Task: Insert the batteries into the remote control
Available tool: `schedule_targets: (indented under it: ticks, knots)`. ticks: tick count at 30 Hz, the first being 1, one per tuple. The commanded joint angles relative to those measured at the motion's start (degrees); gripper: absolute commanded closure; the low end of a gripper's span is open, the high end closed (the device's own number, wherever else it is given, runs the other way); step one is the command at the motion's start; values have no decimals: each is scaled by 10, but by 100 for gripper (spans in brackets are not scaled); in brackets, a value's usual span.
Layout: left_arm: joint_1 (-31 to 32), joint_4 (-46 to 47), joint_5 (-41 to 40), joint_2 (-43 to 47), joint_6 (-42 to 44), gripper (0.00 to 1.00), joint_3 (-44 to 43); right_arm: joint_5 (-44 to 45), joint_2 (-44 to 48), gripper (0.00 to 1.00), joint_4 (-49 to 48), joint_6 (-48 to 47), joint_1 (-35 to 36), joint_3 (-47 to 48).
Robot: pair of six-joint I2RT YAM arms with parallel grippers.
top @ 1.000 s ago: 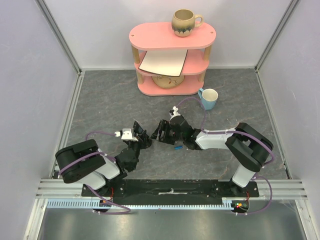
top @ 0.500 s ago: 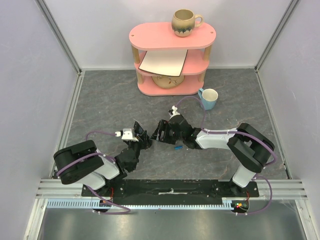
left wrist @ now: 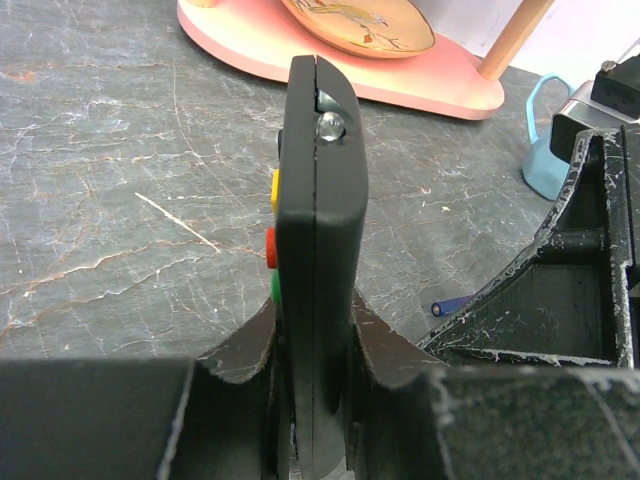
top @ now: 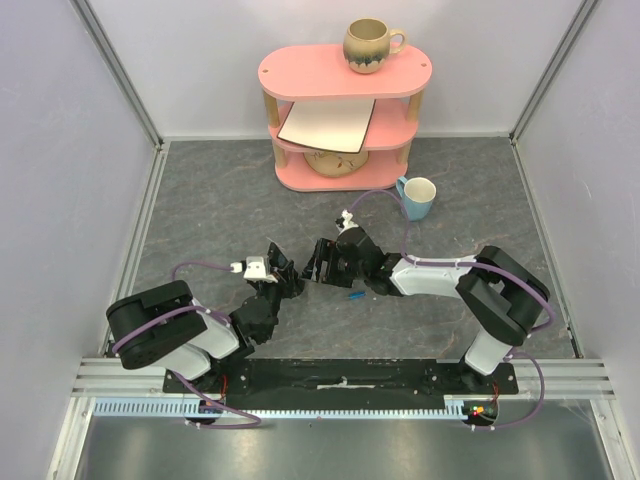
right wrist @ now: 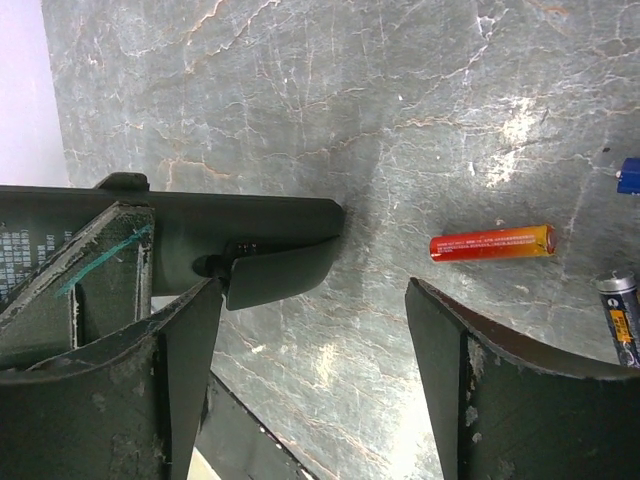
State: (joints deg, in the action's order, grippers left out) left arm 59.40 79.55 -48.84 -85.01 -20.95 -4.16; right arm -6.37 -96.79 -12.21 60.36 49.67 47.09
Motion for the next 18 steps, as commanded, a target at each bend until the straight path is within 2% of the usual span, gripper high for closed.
schedule_targets:
  ticks: [1,10,18]
  knots:
    - [6,21,7,2,-6,98,-8,3,14,18,46,-20,3,19]
    - [11,16,12,-8,-14,98,-15,-17,35,14,36,-23,4,38]
    - [12,1,15,-9,-23,98,-23,-4,119,14,84,-92,3,22]
